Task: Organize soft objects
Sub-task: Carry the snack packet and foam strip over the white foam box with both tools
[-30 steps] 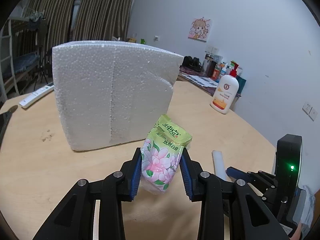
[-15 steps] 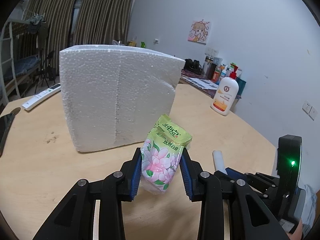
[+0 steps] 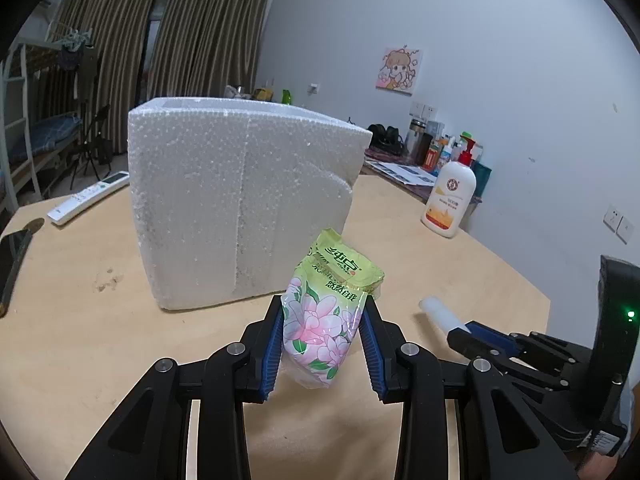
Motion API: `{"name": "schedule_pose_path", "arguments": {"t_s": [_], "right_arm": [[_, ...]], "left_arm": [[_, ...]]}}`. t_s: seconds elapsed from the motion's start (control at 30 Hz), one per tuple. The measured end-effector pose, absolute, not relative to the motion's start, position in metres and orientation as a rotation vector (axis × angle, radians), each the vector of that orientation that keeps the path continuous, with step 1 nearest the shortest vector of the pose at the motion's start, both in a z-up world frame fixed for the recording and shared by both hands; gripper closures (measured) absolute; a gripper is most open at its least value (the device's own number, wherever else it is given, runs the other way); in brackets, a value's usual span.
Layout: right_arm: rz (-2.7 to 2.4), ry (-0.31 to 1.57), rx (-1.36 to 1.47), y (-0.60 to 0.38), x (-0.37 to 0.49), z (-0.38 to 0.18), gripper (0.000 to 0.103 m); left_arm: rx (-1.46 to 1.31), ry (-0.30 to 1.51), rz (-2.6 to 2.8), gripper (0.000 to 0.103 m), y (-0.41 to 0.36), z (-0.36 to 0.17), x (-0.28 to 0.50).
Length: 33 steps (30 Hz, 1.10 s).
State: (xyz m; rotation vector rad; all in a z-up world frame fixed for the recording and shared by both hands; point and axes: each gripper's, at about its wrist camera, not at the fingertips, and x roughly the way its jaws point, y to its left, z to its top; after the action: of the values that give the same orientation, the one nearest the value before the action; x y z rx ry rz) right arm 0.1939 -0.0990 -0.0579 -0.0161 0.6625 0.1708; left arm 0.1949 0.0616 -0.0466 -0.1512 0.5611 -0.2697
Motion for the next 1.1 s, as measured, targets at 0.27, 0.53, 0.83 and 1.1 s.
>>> {"name": "schedule_pose_path", "arguments": {"t_s": [0.27, 0.53, 0.83, 1.1], "right_arm": [[0.218, 0.596, -0.03, -0.097, 0.188, -0.042, 0.08], [0.276, 0.522, -0.035, -0.093, 0.185, -0.019, 0.08], [0.361, 0.422, -0.053, -0.086, 0.183, 0.011, 0.08], [0.433, 0.342, -0.064, -0.082, 0.182, 0.035, 0.08]], "left_arm": [[-0.131, 0.542, -0.246, 0.065, 0.062, -0.043, 0.193], [-0.127, 0.499, -0.202, 0.065, 0.07, -0.025, 0.179], [-0.108, 0.408, -0.132, 0.065, 0.077, 0.01, 0.151], [-0.111, 0.375, -0.062, 0.065, 0.081, 0.029, 0.143]]}}
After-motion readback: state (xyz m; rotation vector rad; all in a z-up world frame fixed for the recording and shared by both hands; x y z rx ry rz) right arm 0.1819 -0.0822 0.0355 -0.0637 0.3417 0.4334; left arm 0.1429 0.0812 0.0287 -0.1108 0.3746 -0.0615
